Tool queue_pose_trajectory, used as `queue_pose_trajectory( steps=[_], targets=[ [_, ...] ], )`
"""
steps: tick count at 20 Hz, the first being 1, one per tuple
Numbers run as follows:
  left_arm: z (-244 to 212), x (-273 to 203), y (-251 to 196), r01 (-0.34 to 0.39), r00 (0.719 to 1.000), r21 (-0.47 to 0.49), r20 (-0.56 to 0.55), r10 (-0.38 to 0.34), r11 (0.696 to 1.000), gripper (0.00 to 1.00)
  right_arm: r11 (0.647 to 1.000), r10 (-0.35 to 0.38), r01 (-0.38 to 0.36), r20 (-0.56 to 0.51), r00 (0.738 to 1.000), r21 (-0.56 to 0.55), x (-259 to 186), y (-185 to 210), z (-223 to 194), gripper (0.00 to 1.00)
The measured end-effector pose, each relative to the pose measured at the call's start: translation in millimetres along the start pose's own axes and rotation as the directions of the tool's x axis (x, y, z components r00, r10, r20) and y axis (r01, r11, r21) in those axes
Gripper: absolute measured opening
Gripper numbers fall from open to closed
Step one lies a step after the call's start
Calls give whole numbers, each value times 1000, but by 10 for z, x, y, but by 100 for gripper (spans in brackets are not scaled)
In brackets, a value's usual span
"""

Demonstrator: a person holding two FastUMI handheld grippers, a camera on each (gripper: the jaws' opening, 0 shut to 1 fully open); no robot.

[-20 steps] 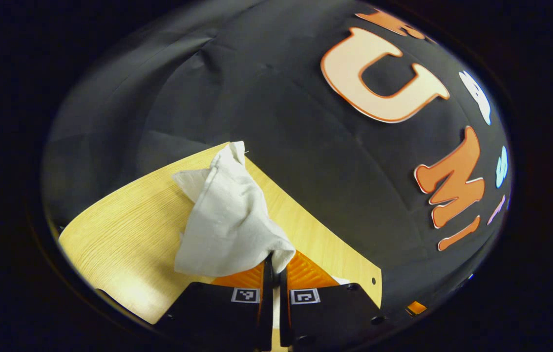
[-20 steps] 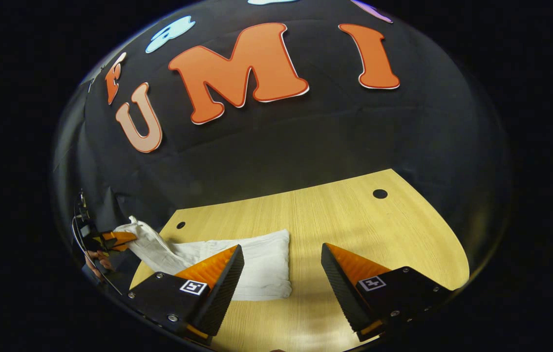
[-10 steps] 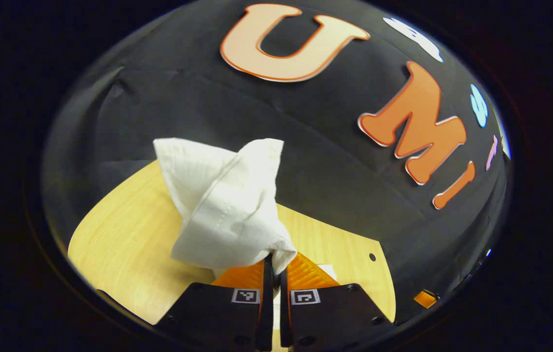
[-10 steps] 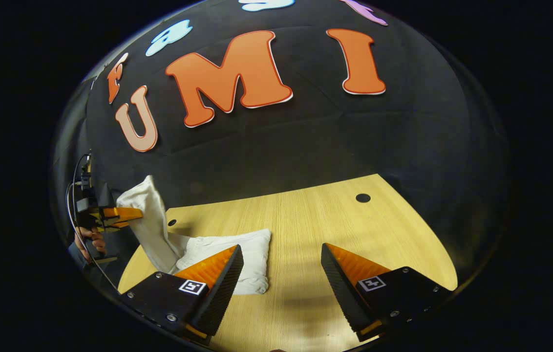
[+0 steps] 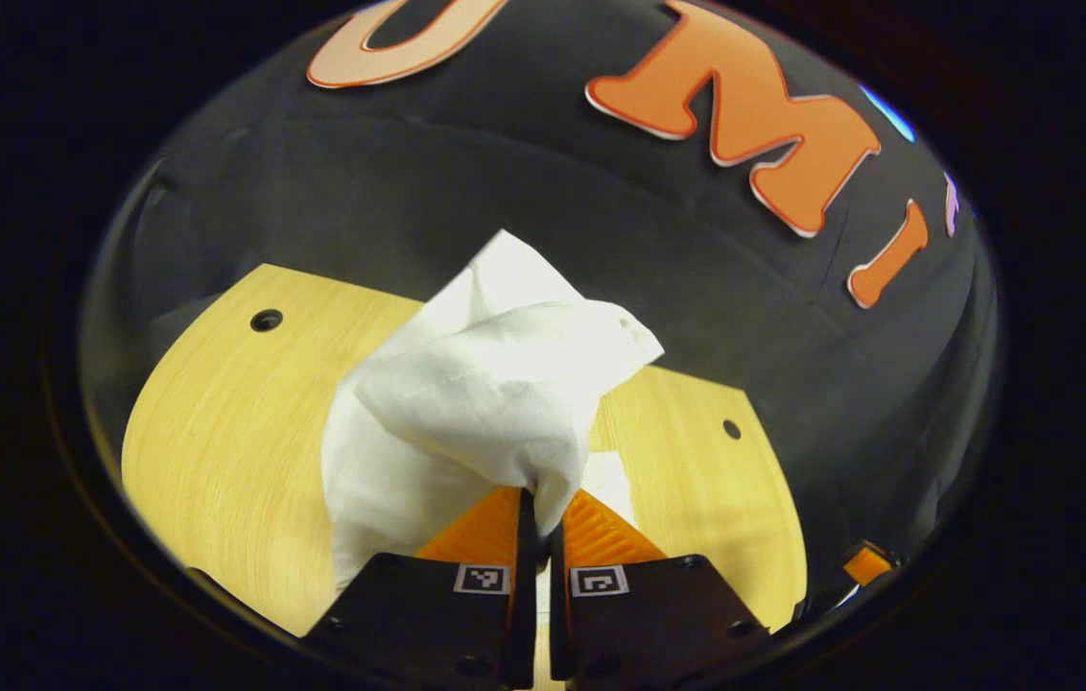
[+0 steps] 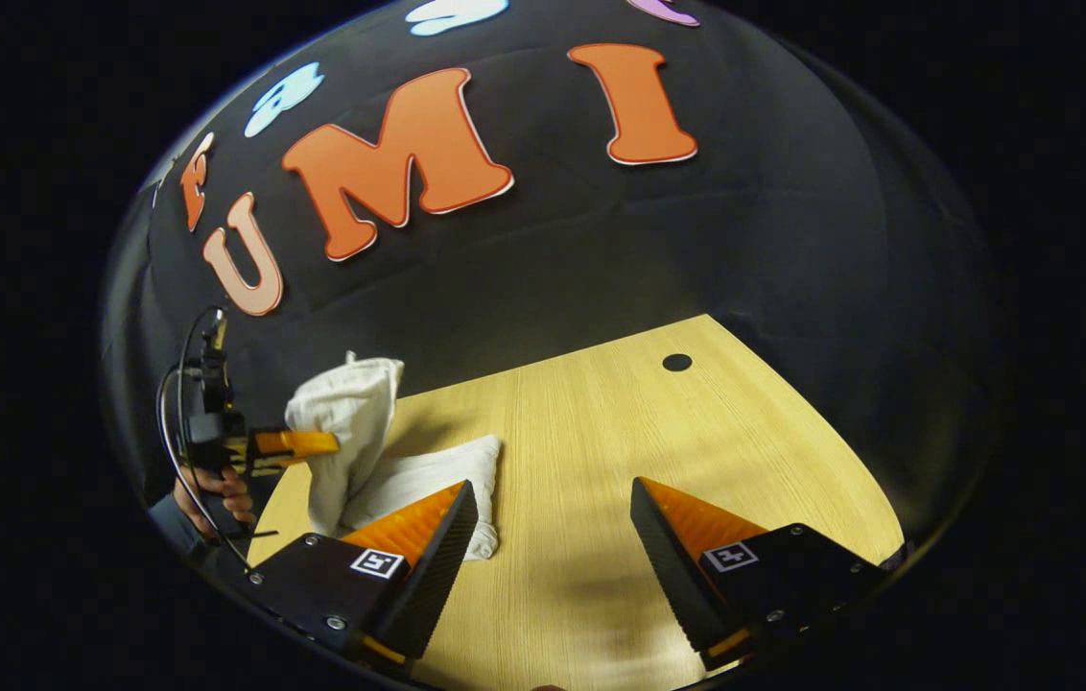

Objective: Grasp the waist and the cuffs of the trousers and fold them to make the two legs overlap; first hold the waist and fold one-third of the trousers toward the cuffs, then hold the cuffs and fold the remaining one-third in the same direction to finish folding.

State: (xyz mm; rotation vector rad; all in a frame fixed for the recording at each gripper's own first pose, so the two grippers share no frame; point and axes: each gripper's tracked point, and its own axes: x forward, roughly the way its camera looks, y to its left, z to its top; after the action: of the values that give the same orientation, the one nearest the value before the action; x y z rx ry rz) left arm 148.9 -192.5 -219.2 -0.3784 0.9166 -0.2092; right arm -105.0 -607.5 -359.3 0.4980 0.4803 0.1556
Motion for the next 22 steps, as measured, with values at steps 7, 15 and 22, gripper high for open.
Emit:
queue_pose_trajectory(
  steps=[7,15,22],
  targets=[
    [-519,156,-586,131,974,86,-196,-112,988,59,1000,19,-19,-21,1000,-13,-19,-237,40,98],
    [-220,-482,-845,124,992,340,-19,-125,932,100,989,90,-86,29,996,-119,9,57,250,98],
    [599,-1465,-724,-87,917,396,391,-82,914,100,952,159,-97,197,968,-291,-150,771,774,98]
  ],
)
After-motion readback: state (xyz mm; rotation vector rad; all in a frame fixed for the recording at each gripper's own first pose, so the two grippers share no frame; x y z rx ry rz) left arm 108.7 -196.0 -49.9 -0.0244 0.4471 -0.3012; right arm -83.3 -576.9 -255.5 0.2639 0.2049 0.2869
